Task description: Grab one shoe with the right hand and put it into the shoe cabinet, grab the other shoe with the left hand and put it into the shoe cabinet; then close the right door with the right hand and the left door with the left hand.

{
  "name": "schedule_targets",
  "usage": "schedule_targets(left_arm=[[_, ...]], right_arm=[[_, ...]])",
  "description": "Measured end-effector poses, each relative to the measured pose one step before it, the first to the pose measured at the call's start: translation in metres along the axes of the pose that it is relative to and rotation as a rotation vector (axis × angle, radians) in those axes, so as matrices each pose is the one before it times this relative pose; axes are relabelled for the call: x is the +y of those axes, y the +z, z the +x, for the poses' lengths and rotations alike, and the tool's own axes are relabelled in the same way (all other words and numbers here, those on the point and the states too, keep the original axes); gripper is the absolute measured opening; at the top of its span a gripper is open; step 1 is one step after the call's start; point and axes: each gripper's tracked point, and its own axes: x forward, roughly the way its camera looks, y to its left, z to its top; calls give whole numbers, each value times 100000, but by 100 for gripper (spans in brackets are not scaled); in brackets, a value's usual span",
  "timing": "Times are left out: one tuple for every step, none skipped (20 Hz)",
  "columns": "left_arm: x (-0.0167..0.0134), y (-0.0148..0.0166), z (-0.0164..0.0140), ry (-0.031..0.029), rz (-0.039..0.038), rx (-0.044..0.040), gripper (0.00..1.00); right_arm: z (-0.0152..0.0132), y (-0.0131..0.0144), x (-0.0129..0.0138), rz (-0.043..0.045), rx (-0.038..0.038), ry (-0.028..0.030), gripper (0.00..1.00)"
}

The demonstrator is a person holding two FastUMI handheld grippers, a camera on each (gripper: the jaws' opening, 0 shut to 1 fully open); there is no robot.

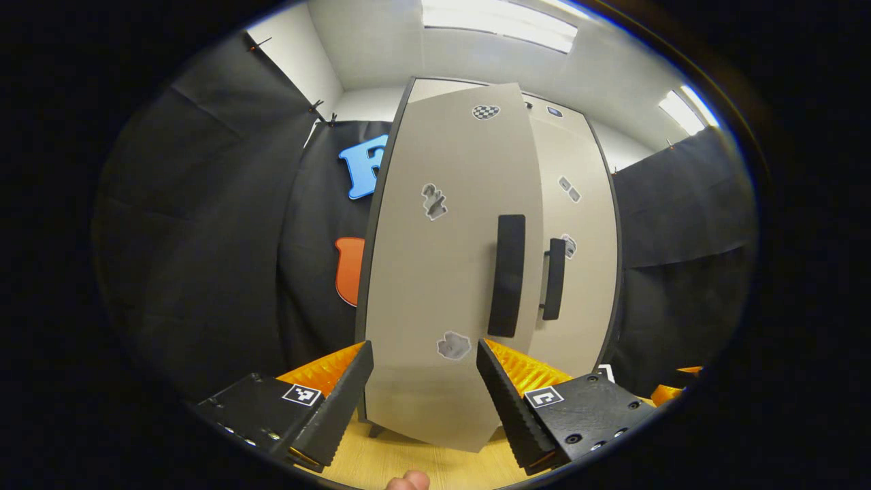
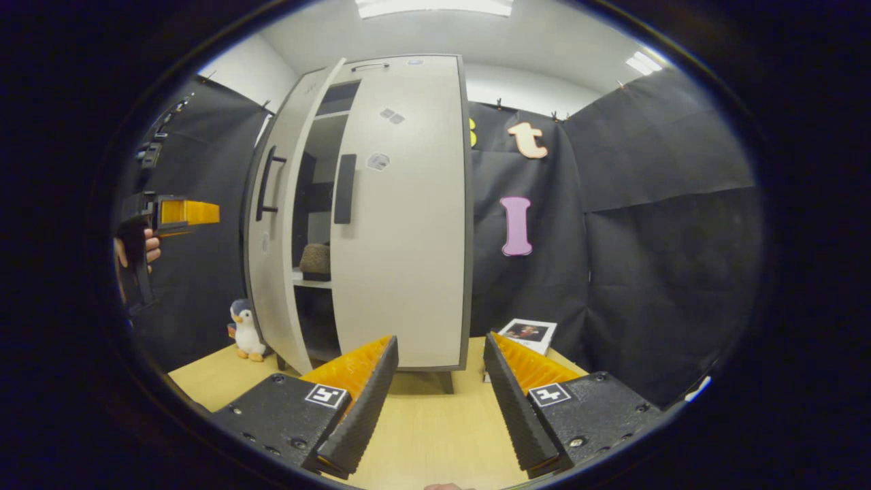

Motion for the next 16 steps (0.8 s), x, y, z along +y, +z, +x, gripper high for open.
schedule_targets(left_arm=[[-577,-576,-509,-660,-1604,613,93],[-536,-664,-476,-579,-2324,828,93],[-564,-810,-509,-709,-2618,1210,93],[-626,-861,-552,-1032,-1759,1197,93],[-318,-911,-596,-431,-397,1235,92],[-244,-811,-553,293,792,527,93],[-76,-681,-501,751,984,358,93],[-341,-709,-585,-320,945,435,93],[-621,-676,-508,-471,95,692,93],[-603,-719,-506,-716,-497,1149,93],[-488,-566,-465,-387,-975,795,93],[-307,-389,-312,-59,-1297,408,93],[-406,-219,-345,-125,-1040,-167,93],[-228,-87,-273,419,-298,-463,93],[-71,-123,-269,725,374,-562,93],[11,-118,-368,742,1265,-576,93]], right_arm=[[-88,9,411,91,46,930,83],[-136,46,308,287,-74,844,83],[-135,87,337,205,-80,917,83],[-164,-9,273,-66,28,754,83],[-111,-18,196,-283,131,542,83],[-190,-43,202,-191,52,510,83],[-124,-78,232,108,173,496,83],[-154,-135,305,429,158,562,83],[-56,-79,226,672,29,238,83],[-115,-180,212,649,253,365,83],[-35,-71,285,396,303,589,83],[-142,-59,258,-16,355,578,83],[-42,-61,146,-375,404,379,83],[-64,-139,86,-439,348,319,83],[-8,-86,75,-354,334,361,83],[13,-116,61,-129,293,87,83]])
